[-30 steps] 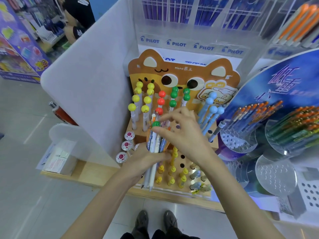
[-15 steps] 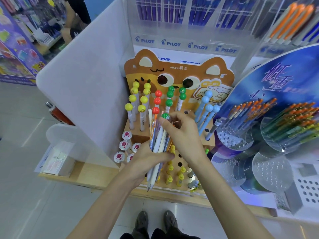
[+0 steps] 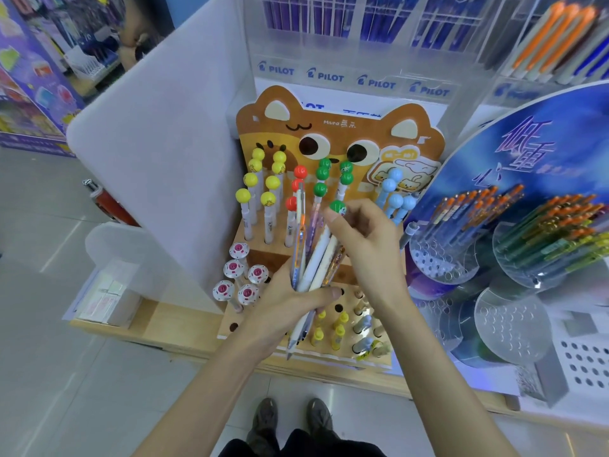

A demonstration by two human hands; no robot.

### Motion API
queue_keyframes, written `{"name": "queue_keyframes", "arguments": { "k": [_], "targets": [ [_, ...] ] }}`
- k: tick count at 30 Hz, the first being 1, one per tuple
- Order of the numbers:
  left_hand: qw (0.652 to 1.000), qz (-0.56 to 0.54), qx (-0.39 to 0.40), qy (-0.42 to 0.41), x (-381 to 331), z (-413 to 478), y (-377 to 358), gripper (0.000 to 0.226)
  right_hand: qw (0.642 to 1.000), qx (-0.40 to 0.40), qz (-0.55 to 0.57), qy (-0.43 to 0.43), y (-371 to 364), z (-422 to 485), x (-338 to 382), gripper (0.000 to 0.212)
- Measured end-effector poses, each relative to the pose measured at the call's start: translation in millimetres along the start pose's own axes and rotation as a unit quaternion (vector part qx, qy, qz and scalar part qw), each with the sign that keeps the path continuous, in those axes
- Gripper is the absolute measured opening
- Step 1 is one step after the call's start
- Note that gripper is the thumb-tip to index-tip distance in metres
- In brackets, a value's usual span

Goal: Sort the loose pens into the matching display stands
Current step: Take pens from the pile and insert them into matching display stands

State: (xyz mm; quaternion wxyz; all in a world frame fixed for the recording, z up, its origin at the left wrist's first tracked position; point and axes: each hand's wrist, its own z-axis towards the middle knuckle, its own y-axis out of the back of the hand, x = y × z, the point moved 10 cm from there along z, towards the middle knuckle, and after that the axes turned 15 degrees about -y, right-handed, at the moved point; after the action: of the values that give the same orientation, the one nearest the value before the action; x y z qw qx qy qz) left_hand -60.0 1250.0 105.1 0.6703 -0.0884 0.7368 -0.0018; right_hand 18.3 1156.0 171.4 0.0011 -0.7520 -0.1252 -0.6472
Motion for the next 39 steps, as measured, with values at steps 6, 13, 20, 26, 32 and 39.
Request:
{"name": "queue_keyframes", "arguments": {
  "k": [6,13,20,26,32,39],
  "targets": [
    [0.992,-0.035,0.114,0.045,10.6,-1.4,-29.6,0.023,0.994,0.095,-0.006,0.052,7.4,6.9,-3.8,0.012],
    [0.984,-0.034,0.153,0.081,21.1,-3.8,-44.0,0.025,0.979,0.186,-0.078,0.018,14.3,10.7,-18.4,0.007],
    [0.988,-0.019,0.129,0.082,30.6,2.8,-43.0,0.022,0.993,0.108,-0.047,0.021,28.9,16.7,-25.7,0.011],
    [0.986,-0.015,0.144,0.082,46.1,-2.9,-46.9,0.023,0.996,0.068,0.045,-0.03,45.3,20.9,-33.8,0.024],
    [0.989,-0.045,0.128,0.067,44.0,-2.0,-41.4,0.022,0.996,-0.014,0.077,0.045,62.4,22.7,7.1,0.008],
    [0.997,-0.014,0.055,0.045,42.1,-1.3,-12.4,0.017,0.979,-0.092,-0.081,0.165,52.6,26.3,43.3,0.009]
  ]
}}
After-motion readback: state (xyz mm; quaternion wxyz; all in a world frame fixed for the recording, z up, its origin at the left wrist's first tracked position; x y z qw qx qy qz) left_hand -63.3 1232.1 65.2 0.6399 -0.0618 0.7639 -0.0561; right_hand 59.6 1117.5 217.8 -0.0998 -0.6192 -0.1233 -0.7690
